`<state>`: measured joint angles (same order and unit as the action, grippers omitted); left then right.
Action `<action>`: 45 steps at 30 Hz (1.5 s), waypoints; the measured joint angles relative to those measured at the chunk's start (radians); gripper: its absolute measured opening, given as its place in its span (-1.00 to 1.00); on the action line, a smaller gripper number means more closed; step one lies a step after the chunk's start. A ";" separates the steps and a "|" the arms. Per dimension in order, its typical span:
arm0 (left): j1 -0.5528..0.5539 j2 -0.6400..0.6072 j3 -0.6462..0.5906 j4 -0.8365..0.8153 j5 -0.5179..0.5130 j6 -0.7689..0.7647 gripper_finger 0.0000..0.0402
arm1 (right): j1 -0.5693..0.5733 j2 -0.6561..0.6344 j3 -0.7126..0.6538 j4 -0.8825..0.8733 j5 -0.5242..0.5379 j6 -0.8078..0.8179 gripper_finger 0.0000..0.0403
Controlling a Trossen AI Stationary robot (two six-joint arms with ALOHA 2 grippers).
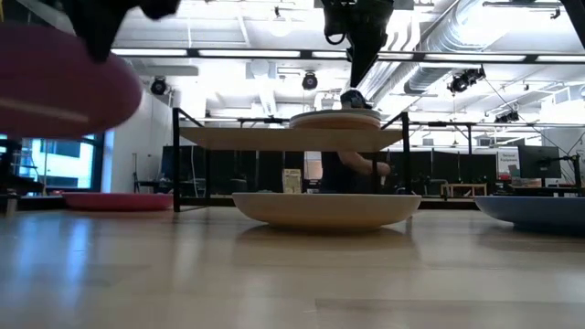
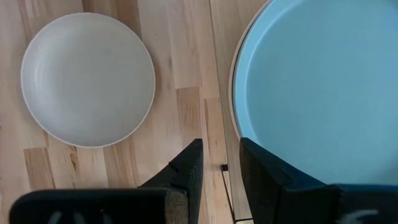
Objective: Place and stack plates onto a shelf
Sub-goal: Put the purple plate on the shelf
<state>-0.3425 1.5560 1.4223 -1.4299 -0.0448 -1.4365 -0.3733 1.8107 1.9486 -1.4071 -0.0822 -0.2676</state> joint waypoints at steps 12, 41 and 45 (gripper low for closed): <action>0.121 -0.031 0.171 -0.140 -0.244 0.233 -1.00 | -0.021 -0.015 0.000 0.017 0.001 0.037 -0.58; 0.694 0.010 0.278 0.208 -0.208 1.755 -1.00 | -0.104 -0.179 0.002 0.035 0.165 0.476 -0.58; 0.695 0.054 0.278 0.195 -0.193 1.834 -1.00 | -0.104 -0.179 0.002 0.035 0.166 0.521 -0.58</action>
<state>0.3523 1.6097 1.7004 -1.2351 -0.2381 0.3976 -0.4774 1.6318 1.9507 -1.3720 0.0838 0.2532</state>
